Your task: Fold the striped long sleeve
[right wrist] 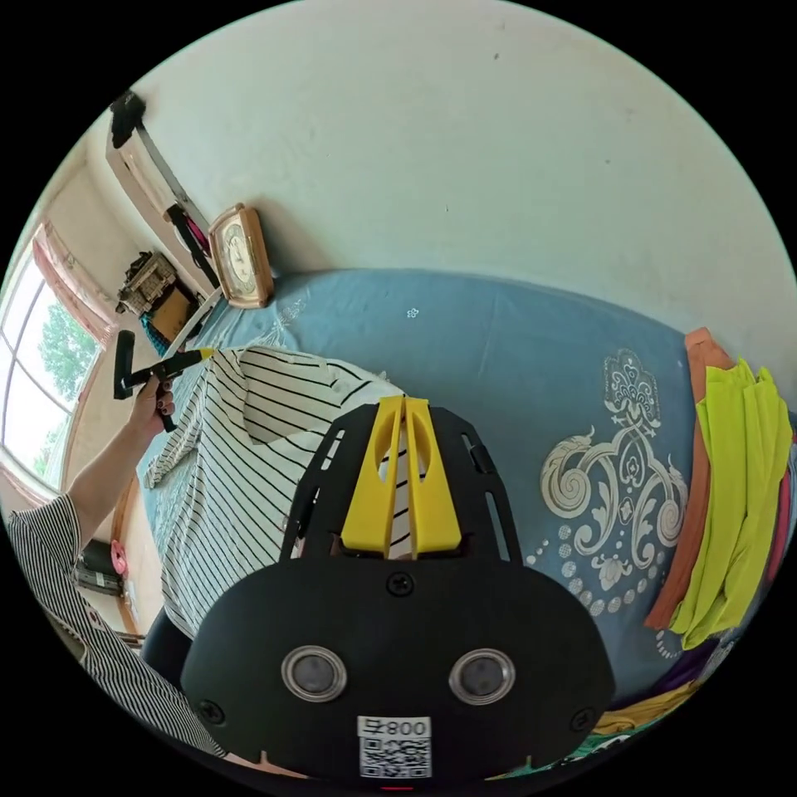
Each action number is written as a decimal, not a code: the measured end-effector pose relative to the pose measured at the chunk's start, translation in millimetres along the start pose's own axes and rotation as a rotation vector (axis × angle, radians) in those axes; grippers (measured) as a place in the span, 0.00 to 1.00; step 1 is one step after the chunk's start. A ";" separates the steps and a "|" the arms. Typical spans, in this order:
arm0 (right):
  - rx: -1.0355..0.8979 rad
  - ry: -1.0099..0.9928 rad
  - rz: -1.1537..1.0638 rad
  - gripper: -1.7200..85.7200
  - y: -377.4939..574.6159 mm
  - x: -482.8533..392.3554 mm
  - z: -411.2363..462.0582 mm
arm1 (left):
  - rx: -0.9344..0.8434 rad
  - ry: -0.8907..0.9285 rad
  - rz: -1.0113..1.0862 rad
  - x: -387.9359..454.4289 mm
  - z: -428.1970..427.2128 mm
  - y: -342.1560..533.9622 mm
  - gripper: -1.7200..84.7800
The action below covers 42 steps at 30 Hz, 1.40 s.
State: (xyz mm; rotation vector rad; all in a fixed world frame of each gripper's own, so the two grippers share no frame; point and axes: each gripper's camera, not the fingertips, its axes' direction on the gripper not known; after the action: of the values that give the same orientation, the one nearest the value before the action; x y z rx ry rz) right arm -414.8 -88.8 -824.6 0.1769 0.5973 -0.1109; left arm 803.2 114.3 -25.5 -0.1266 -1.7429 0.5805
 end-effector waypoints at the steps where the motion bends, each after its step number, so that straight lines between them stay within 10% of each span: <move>1: -0.031 0.001 0.017 0.02 -4.0 4.6 9.2 | -0.024 -0.016 -0.034 -6.0 10.7 -4.1 0.02; 9: -0.091 -0.003 0.037 0.03 -0.1 20.0 13.5 | -0.073 0.132 0.044 -7.9 10.5 32.1 0.04; 16: -0.082 0.065 -0.015 0.04 75.2 3.8 -63.9 | -0.148 -0.080 0.126 -13.4 -8.9 113.5 0.04; 20: -0.382 0.160 0.048 0.02 106.9 17.6 -24.9 | -0.153 -0.039 -0.022 -35.9 -13.6 132.8 0.03; 30: -0.328 0.239 0.135 0.04 202.0 2.6 -191.1 | -0.114 0.103 -0.068 -43.7 -70.9 245.4 0.05; 42: -0.666 0.418 0.146 0.02 271.2 -15.5 -135.3 | -0.218 0.059 -0.154 -36.3 -77.4 341.6 0.04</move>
State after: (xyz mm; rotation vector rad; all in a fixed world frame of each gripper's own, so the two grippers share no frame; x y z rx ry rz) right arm -459.8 204.2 -889.5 -0.4135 1.0024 0.2746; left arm 809.8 420.9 -198.6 -0.1593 -1.7376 0.2716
